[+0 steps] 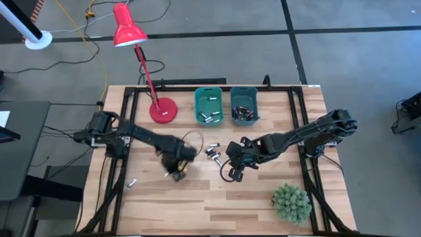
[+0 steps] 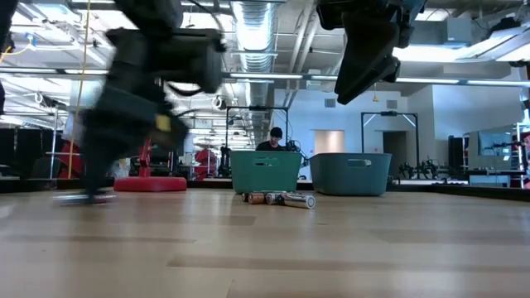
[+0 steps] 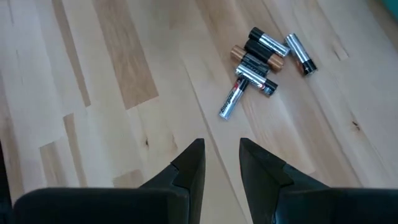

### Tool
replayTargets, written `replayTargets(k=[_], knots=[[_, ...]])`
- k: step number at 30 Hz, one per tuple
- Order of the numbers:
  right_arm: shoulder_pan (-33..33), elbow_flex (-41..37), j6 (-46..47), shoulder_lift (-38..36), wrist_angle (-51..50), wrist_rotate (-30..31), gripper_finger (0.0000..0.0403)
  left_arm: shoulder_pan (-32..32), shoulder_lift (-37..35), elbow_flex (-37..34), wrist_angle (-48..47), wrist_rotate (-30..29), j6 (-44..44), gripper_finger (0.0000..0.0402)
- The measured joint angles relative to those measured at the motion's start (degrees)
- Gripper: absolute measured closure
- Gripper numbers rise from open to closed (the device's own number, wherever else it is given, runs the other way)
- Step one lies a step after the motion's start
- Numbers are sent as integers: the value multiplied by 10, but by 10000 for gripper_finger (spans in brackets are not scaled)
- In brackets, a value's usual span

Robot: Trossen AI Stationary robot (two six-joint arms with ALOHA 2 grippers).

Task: Sort batteries
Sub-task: Put the silver battery into the green bin

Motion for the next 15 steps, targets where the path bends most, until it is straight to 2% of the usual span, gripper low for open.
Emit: replayTargets(k=[2, 5, 15], knots=[[0, 0, 8, 0, -1, 0, 286, 31, 0, 24, 4, -54, 33, 363], [-1, 0, 29, 0, -11, 15, 286, 78, 2, 69, 3, -98, 91, 363], [-8, 0, 131, 0, -51, 62, 286, 208, 2, 272, -31, -148, 289, 363]])
